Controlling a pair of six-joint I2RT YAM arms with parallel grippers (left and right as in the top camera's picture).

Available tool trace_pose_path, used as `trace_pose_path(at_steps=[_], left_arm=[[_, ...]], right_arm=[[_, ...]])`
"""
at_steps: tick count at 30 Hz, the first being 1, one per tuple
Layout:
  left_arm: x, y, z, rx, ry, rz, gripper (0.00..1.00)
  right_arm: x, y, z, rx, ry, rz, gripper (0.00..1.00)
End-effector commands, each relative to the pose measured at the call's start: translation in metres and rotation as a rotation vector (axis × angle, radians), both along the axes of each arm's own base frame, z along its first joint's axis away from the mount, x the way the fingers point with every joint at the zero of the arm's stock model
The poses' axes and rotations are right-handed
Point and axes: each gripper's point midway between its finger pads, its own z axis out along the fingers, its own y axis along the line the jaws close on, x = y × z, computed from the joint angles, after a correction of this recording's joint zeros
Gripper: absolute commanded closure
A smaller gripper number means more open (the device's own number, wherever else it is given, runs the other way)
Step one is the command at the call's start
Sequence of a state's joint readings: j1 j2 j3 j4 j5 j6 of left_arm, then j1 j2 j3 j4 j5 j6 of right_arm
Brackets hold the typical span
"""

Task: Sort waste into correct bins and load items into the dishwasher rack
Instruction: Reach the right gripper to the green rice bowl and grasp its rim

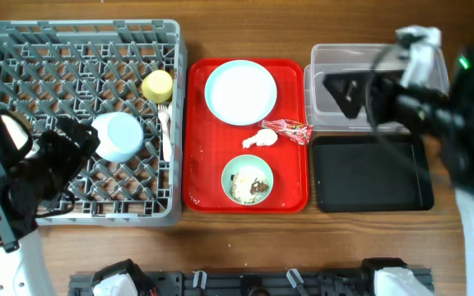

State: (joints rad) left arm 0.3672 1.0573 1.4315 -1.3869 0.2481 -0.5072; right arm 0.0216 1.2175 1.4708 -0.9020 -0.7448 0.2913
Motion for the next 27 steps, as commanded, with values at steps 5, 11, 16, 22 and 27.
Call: trace_pose_path(at_steps=[5, 11, 16, 22, 27], left_arm=[[-0.003, 0.001, -0.001, 0.004, 0.013, 0.004, 0.00], [-0.007, 0.012, -0.004, 0.059, 0.040, 0.041, 0.00], [-0.009, 0.014, -0.005, 0.069, 0.050, 0.048, 0.00], [-0.009, 0.014, -0.005, 0.069, 0.050, 0.048, 0.00], [-0.011, 0.014, -0.006, 0.066, 0.058, 0.048, 0.00]], right_arm=[[-0.054, 0.118, -0.131, -0.434, 0.344, 0.252, 0.53], [-0.130, 0.178, -0.241, -0.855, 0.506, 0.328, 0.61], [-0.132, 0.180, -0.299, -1.032, 0.538, 0.287, 0.65], [-0.109, 0.174, -0.316, -1.118, 0.455, 0.221, 0.69], [-0.102, 0.187, -0.320, -1.073, 0.416, 0.225, 0.73]])
